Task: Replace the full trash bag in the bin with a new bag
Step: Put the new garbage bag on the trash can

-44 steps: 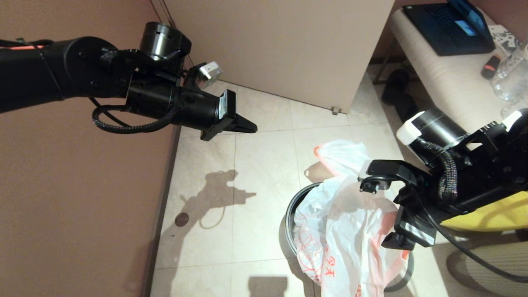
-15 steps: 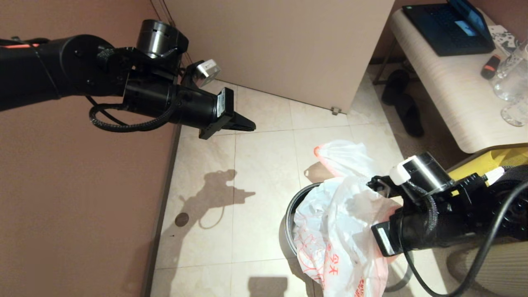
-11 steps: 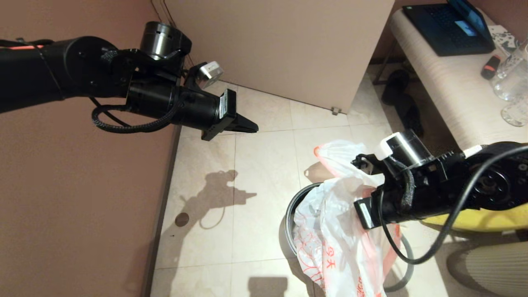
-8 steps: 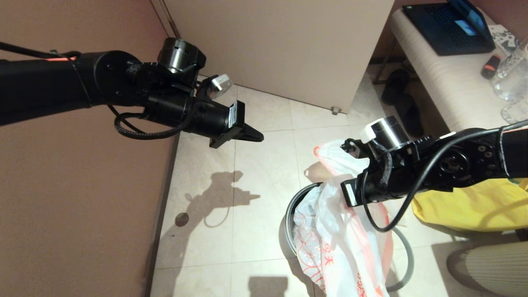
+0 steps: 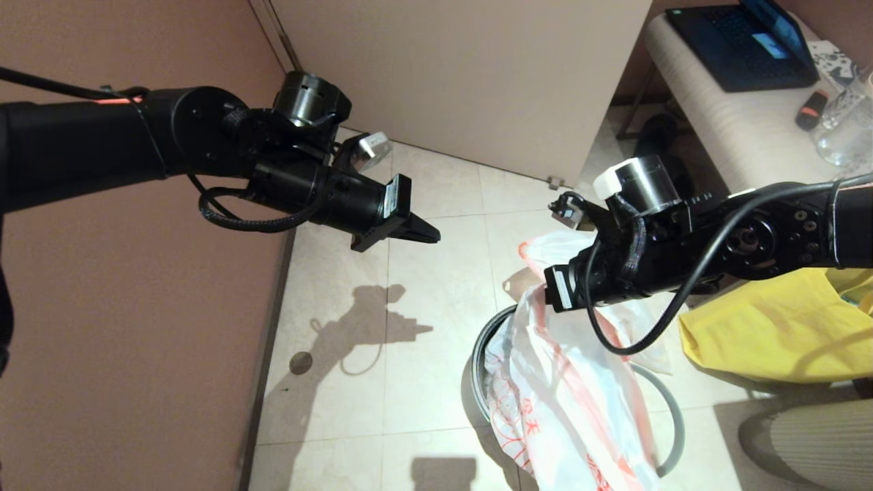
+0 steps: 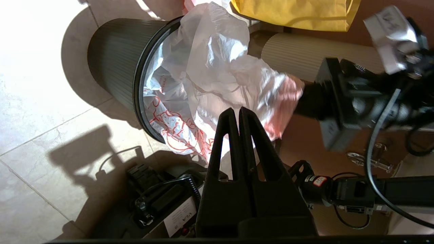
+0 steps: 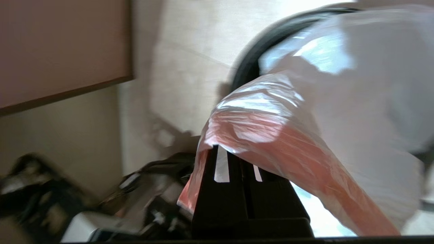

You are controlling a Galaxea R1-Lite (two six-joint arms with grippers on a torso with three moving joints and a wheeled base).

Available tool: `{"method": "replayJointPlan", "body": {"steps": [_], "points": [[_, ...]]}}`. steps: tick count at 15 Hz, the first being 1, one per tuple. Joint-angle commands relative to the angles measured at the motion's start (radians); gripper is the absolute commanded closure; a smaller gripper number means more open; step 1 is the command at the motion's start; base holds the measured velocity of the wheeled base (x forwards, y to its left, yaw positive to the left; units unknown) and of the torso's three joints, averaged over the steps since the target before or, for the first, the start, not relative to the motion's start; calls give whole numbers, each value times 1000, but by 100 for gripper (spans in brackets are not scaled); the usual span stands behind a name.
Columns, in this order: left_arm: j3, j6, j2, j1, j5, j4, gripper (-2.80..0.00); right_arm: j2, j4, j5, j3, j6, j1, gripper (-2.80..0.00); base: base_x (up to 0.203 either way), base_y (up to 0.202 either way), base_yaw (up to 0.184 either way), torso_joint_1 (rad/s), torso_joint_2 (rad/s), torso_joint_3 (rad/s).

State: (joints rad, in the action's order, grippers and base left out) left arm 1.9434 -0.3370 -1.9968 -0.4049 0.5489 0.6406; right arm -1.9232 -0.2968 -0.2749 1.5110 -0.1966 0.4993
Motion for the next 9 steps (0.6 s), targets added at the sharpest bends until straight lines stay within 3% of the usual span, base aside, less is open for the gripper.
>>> {"method": "replayJointPlan", "body": {"steps": [1,7,9], "points": [[2,-2,11,1,3,7,0,22,-4,-100,-2,-19,20,0,0,0,0,0,0,0],[2,-4,24,-9,10,11,0,-68,-2,-86,14,-29,42,0,0,0,0,0,0,0],[2,-5,21,-10,67,21,0,-105,4,-86,15,-29,37,0,0,0,0,0,0,0]]}}
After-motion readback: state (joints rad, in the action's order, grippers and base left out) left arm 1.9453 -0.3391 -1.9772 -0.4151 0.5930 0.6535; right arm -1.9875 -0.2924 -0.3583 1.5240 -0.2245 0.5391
